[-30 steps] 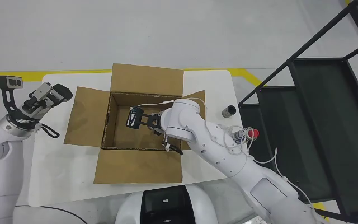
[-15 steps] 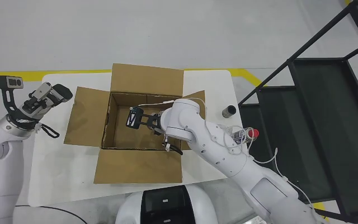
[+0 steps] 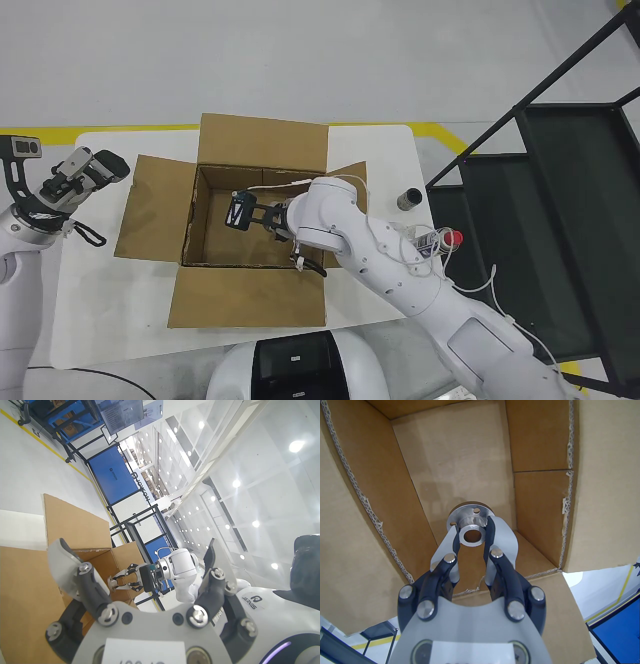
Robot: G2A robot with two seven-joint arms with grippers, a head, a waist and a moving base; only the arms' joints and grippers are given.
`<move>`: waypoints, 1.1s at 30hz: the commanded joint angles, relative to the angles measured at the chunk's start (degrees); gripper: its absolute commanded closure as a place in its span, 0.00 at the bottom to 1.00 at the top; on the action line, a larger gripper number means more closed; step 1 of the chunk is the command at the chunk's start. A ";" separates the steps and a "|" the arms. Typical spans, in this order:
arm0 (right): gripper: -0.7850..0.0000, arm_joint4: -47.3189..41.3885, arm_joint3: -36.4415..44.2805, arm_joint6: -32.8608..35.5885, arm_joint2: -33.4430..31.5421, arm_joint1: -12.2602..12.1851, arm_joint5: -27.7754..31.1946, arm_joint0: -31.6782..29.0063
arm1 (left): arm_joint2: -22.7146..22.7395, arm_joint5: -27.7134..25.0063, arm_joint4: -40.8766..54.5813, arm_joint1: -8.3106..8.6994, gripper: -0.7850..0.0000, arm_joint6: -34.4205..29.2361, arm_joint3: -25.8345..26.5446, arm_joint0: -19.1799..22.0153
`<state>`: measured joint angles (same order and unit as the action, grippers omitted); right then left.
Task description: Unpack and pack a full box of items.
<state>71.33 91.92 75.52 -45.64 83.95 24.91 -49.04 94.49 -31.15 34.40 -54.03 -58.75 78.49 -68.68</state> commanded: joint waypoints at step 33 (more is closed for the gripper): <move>1.00 -10.55 38.53 12.49 -8.37 -18.67 -8.63 -9.50 | 0.00 0.00 0.00 0.00 0.00 0.00 0.00 0.00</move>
<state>61.13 128.95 88.00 -52.77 66.58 16.29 -57.21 94.49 -31.15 34.40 -54.02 -58.75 78.49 -68.68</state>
